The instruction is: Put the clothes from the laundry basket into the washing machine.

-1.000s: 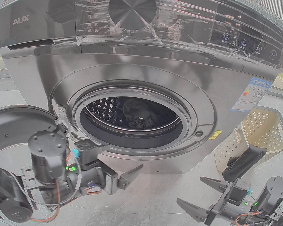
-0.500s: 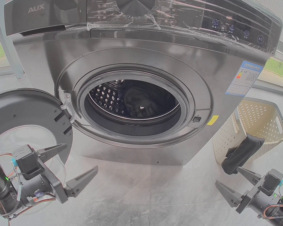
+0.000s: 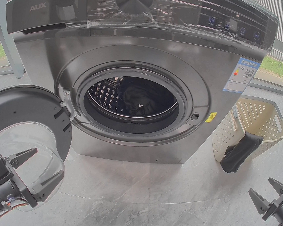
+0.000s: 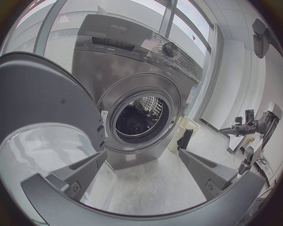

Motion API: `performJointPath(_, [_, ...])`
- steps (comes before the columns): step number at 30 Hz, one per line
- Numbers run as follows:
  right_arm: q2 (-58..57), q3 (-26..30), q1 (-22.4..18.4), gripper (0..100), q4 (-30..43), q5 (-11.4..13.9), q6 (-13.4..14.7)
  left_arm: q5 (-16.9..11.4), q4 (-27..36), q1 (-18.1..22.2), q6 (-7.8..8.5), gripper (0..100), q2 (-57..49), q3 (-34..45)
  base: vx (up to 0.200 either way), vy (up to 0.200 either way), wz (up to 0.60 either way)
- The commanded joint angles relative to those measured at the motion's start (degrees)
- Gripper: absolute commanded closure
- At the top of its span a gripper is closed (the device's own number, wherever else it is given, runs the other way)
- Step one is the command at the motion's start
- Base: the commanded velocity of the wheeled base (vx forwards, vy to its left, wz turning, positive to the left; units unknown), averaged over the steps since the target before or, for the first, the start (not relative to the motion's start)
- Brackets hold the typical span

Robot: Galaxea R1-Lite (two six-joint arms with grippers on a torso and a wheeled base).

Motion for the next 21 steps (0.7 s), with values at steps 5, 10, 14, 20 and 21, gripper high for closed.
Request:
performJointPath(5, [-18.6,1.0,-6.6,0,9.6,-0.1,-0.6,0.8,13.2,2.9,0.85,0,-16.3,1.2,0.0,-0.2,0.0])
performJointPath(10, [-24.7,1.0,-10.7,0,13.3,0.2,-1.3,0.0,22.2,8.7,1.11,0,-24.7,1.2,0.0,-0.2,0.0])
performJointPath(14, [-33.4,1.0,-11.6,0,21.3,0.2,-1.5,-2.3,31.4,12.4,1.2,0,-33.8,1.2,0.0,0.0,0.0])
performJointPath(20, [-43.4,1.0,-13.4,0,32.4,0.2,-1.7,-3.5,38.2,17.8,0.76,0,-41.6,1.2,0.0,-0.133,0.0])
performJointPath(21, [-43.4,1.0,-13.4,0,32.4,0.2,-1.7,-3.5,38.2,17.8,0.76,0,-41.6,1.2,0.0,-0.2,0.0])
